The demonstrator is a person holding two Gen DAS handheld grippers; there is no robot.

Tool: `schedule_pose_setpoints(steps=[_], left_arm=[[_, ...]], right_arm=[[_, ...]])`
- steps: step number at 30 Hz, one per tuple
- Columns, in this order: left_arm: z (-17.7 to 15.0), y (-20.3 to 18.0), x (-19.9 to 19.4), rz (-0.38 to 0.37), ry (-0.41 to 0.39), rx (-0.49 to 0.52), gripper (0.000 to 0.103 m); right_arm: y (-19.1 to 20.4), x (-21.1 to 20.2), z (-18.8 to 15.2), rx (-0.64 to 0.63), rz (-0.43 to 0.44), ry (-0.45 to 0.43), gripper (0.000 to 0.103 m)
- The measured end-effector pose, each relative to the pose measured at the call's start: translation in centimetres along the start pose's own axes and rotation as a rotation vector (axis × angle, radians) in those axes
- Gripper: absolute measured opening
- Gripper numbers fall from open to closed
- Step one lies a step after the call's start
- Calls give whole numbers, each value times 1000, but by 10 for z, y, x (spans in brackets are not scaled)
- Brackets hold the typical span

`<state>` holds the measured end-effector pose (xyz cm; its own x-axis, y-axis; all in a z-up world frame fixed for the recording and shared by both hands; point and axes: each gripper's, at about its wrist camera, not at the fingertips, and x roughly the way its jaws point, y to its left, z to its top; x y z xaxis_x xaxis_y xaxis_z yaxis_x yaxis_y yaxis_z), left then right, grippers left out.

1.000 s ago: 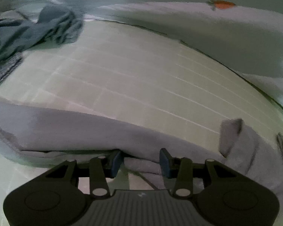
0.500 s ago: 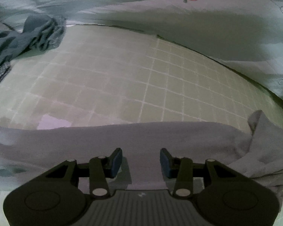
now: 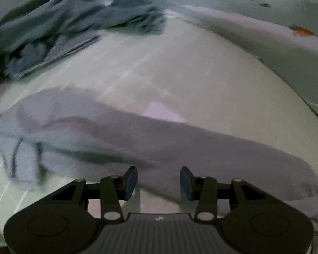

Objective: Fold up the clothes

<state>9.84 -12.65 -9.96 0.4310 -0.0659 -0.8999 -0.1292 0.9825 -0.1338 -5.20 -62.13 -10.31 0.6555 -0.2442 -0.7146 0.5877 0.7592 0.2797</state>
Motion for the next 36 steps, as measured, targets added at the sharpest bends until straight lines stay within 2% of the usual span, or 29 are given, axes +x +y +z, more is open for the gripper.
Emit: schedule_pose_setpoints(steps=[1, 3, 5, 9, 12, 17, 21, 29, 31, 33, 35, 36], left_arm=[[0, 8, 0, 9, 3, -24, 46], [-1, 24, -1, 28, 8, -72, 47], [-3, 40, -4, 35, -14, -143, 50], [-2, 58, -8, 70, -68, -213, 53], [0, 61, -1, 72, -67, -234, 54], [4, 59, 7, 32, -88, -240, 53], [13, 57, 14, 16, -92, -267, 53], [20, 88, 4, -67, -145, -531, 54], [22, 94, 8, -60, -120, -572, 54], [25, 96, 13, -14, -91, -576, 54], [25, 99, 16, 3, -97, -572, 51], [25, 101, 17, 0, -110, -574, 49]], right_arm=[[5, 3, -7, 49, 22, 26, 80], [14, 9, -20, 136, 57, 74, 86], [21, 13, -30, 155, 39, 109, 89], [41, 18, -40, 35, -4, 150, 98], [48, 25, -39, -43, -34, 166, 99], [48, 37, -35, -93, -36, 173, 98], [46, 39, -36, -101, -47, 173, 84], [46, 41, -38, -89, -54, 170, 84], [46, 42, -38, -84, -56, 172, 84], [47, 43, -38, -82, -61, 172, 84], [46, 43, -37, -73, -59, 168, 83], [43, 42, -35, -55, -53, 158, 77]])
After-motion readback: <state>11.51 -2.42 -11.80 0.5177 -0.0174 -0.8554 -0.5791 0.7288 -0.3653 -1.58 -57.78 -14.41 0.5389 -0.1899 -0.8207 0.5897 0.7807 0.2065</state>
